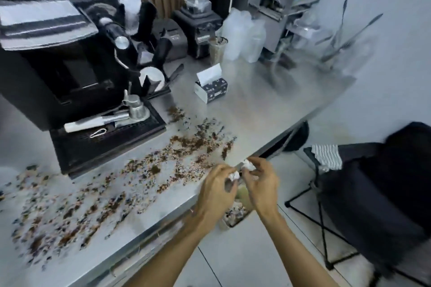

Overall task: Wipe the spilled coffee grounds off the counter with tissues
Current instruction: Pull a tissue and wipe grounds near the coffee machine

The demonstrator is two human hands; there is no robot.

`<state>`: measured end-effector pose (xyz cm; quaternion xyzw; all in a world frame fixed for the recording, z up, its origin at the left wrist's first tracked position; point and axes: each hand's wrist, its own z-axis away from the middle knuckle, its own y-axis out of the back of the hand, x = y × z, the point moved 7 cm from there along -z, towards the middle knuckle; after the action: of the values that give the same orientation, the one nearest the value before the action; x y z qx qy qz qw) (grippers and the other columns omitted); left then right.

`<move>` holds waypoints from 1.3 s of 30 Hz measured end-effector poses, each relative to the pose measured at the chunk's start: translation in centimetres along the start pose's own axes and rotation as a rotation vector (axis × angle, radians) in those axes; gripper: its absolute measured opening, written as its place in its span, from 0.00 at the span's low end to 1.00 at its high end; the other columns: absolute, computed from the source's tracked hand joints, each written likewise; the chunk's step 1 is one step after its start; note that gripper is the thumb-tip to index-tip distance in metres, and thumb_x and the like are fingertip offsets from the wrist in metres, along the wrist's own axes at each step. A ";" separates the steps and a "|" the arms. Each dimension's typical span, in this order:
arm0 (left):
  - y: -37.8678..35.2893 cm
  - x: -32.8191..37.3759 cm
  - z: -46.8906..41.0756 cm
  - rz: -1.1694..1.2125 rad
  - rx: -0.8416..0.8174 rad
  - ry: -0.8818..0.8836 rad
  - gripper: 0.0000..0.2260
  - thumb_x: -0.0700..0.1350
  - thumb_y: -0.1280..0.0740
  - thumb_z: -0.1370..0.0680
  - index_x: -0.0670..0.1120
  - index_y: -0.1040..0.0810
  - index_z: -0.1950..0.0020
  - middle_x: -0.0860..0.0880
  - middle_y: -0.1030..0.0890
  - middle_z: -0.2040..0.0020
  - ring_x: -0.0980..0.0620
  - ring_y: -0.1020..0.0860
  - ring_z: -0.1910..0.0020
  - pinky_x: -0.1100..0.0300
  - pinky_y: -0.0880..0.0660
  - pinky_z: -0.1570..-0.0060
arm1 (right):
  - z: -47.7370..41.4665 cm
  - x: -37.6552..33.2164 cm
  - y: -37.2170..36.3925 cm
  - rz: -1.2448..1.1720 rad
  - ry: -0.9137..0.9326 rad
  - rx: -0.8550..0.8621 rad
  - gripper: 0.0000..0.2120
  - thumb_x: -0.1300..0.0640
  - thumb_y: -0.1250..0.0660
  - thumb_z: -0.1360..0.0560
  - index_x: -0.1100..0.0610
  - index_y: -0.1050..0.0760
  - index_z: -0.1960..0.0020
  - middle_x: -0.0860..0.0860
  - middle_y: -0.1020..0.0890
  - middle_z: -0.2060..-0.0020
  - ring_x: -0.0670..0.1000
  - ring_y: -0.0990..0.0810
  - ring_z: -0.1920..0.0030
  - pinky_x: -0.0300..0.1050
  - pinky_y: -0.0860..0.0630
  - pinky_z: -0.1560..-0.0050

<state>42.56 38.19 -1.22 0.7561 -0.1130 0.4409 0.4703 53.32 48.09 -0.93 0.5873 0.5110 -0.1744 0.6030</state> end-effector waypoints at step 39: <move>-11.3 5.1 -6.4 -0.043 -0.010 -0.190 0.11 0.50 0.47 0.17 0.46 0.29 0.46 0.49 0.21 0.57 0.50 0.25 0.64 0.61 0.35 0.67 | -4.2 6.0 5.0 0.016 0.082 0.224 0.03 0.58 0.37 0.20 0.55 0.25 0.49 0.47 0.23 0.56 0.42 0.24 0.56 0.29 0.30 0.58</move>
<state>48.56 50.68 -3.06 0.7943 -0.1429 0.3565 0.4708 58.13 55.40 -2.30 0.6615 0.5078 -0.2016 0.5137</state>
